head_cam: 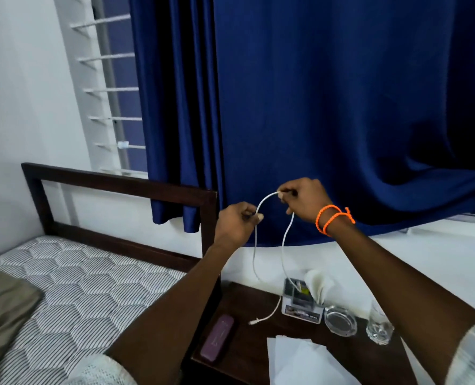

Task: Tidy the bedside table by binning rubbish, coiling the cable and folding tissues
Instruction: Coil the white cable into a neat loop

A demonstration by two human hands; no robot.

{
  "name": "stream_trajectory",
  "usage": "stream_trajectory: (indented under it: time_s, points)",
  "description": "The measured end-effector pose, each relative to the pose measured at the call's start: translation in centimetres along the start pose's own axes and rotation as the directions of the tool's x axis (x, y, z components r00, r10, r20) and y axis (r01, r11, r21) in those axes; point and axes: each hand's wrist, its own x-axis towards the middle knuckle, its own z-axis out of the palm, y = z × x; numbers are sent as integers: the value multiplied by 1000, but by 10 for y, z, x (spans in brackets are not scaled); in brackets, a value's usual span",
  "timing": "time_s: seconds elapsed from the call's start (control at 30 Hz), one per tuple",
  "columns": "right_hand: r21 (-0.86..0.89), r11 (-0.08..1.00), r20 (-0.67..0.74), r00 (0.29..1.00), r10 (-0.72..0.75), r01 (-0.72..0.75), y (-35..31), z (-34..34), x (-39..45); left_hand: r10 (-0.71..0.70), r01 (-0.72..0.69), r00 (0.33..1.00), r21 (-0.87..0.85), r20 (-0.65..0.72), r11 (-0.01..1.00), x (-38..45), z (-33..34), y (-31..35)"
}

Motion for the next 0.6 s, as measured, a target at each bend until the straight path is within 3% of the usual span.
stream_trajectory:
  time_s: [0.3, 0.43, 0.6]
  points:
    - [154, 983, -62, 992, 109, -98, 4, -30, -14, -11, 9, 999, -71, -31, 997, 3, 6, 29]
    - [190, 966, 7, 984, 179, -177, 16, -31, -25, 5, -11, 998, -93, -57, 996, 12, -2, 42]
    - [148, 970, 122, 977, 177, -194, 18, -25, -31, 146, -150, 988, -96, -49, 984, 21, -9, 55]
